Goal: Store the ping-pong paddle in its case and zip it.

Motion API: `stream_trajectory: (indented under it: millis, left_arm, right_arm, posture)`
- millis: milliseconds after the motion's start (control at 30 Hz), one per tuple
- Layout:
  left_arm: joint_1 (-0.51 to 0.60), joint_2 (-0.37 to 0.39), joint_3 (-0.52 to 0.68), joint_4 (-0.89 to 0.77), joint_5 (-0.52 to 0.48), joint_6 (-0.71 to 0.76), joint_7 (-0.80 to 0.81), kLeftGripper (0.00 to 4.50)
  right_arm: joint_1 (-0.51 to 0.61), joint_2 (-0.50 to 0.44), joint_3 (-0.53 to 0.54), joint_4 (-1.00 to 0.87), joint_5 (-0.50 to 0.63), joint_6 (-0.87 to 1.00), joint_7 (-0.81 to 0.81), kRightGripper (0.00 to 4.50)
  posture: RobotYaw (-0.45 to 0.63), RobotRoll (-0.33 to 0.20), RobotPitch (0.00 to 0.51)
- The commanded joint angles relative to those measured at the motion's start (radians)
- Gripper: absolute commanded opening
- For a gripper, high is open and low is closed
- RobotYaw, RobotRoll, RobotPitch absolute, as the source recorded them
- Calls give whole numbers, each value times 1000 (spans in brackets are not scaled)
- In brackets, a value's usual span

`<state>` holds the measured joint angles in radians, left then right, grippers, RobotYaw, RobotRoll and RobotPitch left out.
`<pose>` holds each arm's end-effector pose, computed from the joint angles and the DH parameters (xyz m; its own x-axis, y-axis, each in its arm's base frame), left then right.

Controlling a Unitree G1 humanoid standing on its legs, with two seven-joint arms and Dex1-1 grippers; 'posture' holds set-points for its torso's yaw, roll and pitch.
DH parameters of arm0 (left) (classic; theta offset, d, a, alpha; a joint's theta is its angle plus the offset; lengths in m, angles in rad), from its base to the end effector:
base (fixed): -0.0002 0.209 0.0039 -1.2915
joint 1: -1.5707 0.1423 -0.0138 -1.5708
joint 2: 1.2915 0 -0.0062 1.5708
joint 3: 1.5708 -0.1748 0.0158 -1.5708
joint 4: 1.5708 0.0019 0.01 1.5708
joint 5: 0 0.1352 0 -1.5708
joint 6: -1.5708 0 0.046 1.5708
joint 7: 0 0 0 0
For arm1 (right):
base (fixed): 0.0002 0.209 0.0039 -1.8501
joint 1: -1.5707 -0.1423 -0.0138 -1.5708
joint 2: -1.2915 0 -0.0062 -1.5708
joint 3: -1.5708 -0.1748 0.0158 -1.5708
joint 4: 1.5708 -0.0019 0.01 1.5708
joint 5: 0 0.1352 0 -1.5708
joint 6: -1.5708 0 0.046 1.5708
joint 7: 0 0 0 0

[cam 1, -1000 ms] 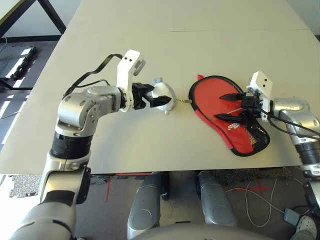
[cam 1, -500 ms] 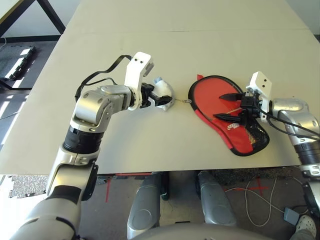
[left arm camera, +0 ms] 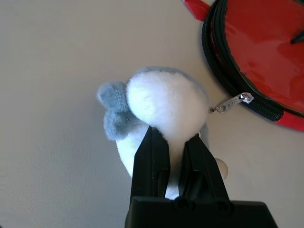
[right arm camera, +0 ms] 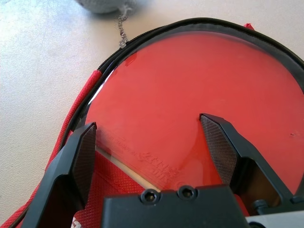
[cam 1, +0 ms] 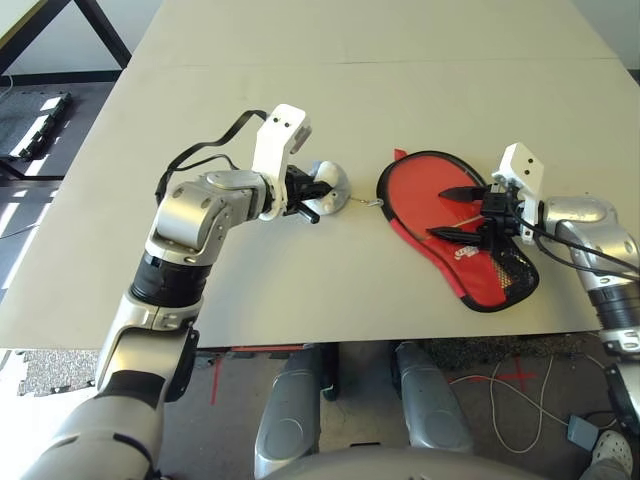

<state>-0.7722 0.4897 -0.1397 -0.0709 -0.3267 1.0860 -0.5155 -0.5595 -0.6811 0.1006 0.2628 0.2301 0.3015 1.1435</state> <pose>0.2859 0.1636 0.2115 0.7252 -0.5439 -0.4222 0.6328 0.7682 0.0974 0.2871 -0.2469 0.1655 0.4695 0.7887 -0.3968 -0.8824 0.4341 -0.1814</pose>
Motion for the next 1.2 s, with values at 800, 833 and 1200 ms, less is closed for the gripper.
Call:
stream_trajectory:
  millis: [800,833,1200]
  left_arm:
    - [-377,-220,-48,711,262,-543,18,124]
    - [-402,-235,-44,763,270,-578,22,124]
    - [-596,-351,-1,1192,338,-892,77,124]
  right_arm:
    - [70,-11,46,21,-61,48,-45,4500]
    - [74,-12,45,16,-60,50,-46,4500]
    - [88,-13,43,-10,-56,67,-59,4500]
  posture:
    - [-52,0,283]
    - [-52,0,283]
    - [-73,0,285]
